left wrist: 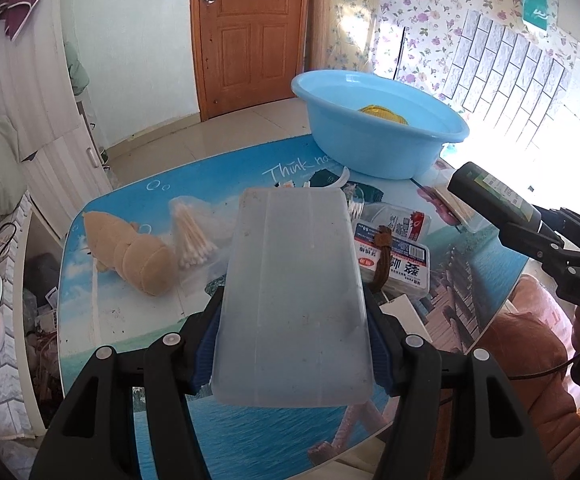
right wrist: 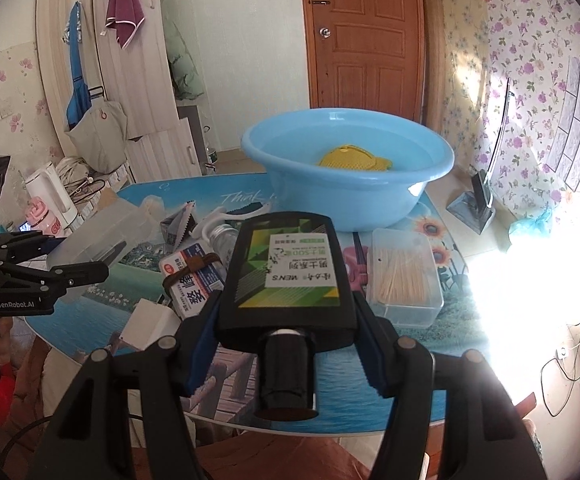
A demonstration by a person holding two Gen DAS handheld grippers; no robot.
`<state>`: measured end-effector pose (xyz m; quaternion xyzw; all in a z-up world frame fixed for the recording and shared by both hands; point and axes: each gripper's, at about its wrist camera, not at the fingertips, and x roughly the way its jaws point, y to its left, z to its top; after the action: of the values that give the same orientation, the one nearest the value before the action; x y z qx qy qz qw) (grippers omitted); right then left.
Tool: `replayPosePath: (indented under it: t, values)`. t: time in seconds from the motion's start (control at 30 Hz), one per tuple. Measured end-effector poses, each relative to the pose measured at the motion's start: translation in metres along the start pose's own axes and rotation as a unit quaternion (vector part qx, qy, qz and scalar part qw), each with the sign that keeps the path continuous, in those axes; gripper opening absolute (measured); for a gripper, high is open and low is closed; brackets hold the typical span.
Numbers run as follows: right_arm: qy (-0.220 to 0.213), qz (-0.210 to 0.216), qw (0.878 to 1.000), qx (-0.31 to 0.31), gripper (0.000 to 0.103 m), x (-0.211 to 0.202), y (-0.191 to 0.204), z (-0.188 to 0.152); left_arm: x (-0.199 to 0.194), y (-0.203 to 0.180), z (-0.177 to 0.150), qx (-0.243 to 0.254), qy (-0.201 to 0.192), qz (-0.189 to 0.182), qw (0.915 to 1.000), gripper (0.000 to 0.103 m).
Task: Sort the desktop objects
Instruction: 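Lift the clear box with the left tool while the right tool lifts the black bottle toward the basin, then lower the clear box and black bottle into the basin and open both tools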
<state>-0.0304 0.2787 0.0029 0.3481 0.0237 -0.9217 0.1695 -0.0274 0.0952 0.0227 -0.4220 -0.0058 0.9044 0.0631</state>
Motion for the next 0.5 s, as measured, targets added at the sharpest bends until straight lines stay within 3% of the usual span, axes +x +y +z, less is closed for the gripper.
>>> replayPosePath:
  t: [0.2, 0.5]
  values:
    - [-0.019, 0.005, 1.0, -0.001, 0.06, -0.01, 0.0, 0.01, -0.017, -0.007, 0.023, 0.006, -0.032, -0.007, 0.9995, 0.061]
    - [-0.039, 0.008, 0.999, 0.005, 0.06, -0.015, -0.008, 0.03, -0.018, -0.018, 0.059, 0.018, -0.041, -0.017, 0.9988, 0.061]
